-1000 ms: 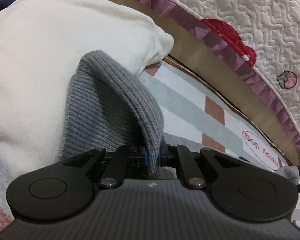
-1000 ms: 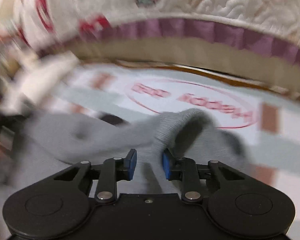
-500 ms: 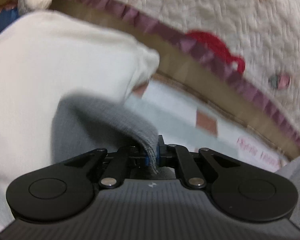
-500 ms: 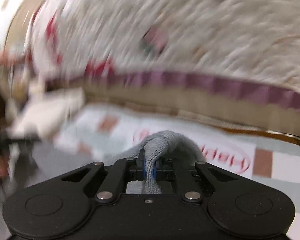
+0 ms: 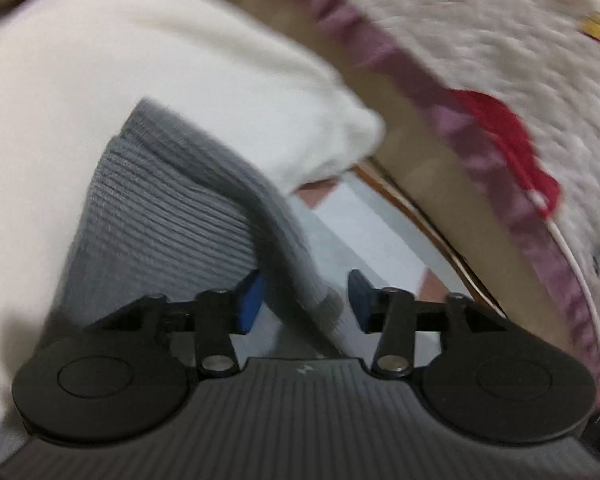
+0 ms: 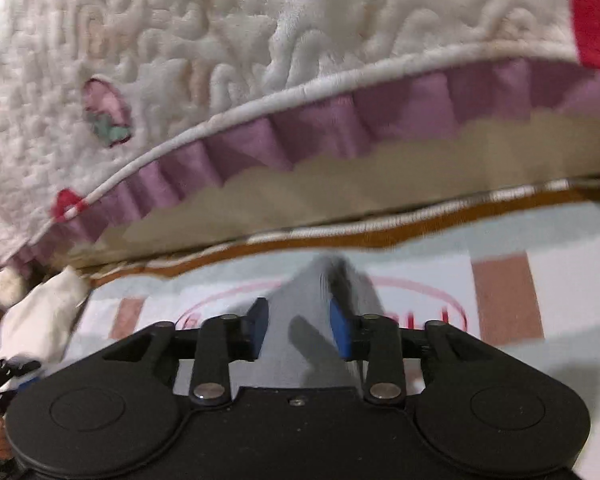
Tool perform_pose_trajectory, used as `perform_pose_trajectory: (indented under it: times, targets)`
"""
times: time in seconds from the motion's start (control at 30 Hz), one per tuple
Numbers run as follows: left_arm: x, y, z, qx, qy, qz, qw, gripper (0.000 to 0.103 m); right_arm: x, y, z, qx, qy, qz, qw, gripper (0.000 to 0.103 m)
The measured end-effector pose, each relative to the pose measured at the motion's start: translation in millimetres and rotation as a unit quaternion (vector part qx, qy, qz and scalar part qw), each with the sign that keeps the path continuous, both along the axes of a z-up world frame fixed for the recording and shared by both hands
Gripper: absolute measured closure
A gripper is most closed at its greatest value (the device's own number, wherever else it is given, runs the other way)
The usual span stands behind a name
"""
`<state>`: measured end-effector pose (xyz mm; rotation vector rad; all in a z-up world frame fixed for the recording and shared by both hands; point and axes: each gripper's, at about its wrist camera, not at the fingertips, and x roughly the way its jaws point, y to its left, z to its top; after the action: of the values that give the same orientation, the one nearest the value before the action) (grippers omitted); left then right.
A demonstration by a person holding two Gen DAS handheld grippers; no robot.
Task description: Fold clothes
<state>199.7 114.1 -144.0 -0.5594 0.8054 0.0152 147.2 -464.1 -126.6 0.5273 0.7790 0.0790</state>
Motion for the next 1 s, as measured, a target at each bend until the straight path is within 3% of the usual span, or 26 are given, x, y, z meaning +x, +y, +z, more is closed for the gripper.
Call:
perform_pose_trajectory:
  times: [0.1,0.2,0.27,0.3,0.37,0.5,0.6,0.63,0.7,0.73,0.93,1.0]
  targets:
    - [-21,-29,16,0.002,-0.018,-0.067,0.9976,0.057,-29,-4,2,0.026,-0.003,0.025,0.999,0.062]
    - [-37,-69,25,-0.035,-0.01,-0.155,0.9873,0.057,-58,-2,7,0.055,0.003,0.065,0.996,0.061]
    - [-43,-101,24,-0.051,0.014,-0.209,0.9766,0.057,-59,9,0,0.067,0.021,0.073,0.995,0.038]
    - [-48,-114,21,-0.057,0.026,-0.228,0.9718,0.057,-59,15,-3,0.073,0.03,0.077,0.994,0.037]
    - [-55,-139,12,-0.064,0.054,-0.25,0.9647,0.057,-52,28,-9,0.067,0.055,0.085,0.993,0.037]
    - [-78,-175,-3,-0.061,0.094,-0.269,0.9565,0.058,-37,58,-22,-0.026,0.107,0.135,0.985,0.037]
    - [-97,-179,-5,-0.063,0.092,-0.272,0.9558,0.057,-57,64,-15,-0.019,0.071,0.183,0.98,0.036]
    - [-99,-178,-7,-0.061,0.092,-0.27,0.9566,0.057,-65,66,-13,-0.012,0.059,0.201,0.978,0.039]
    - [-103,-178,-10,-0.058,0.092,-0.265,0.9582,0.057,-81,75,-7,-0.045,0.03,0.237,0.97,0.064]
    - [-102,-179,-15,-0.055,0.094,-0.262,0.9589,0.057,-89,79,-5,-0.06,0.017,0.253,0.965,0.092]
    - [-104,-187,-10,-0.056,0.085,-0.261,0.96,0.057,-151,71,37,-0.059,-0.086,0.244,0.964,0.095]
    - [-109,-187,-3,-0.059,0.068,-0.267,0.9594,0.057,-183,76,51,-0.086,-0.103,0.258,0.957,0.095]
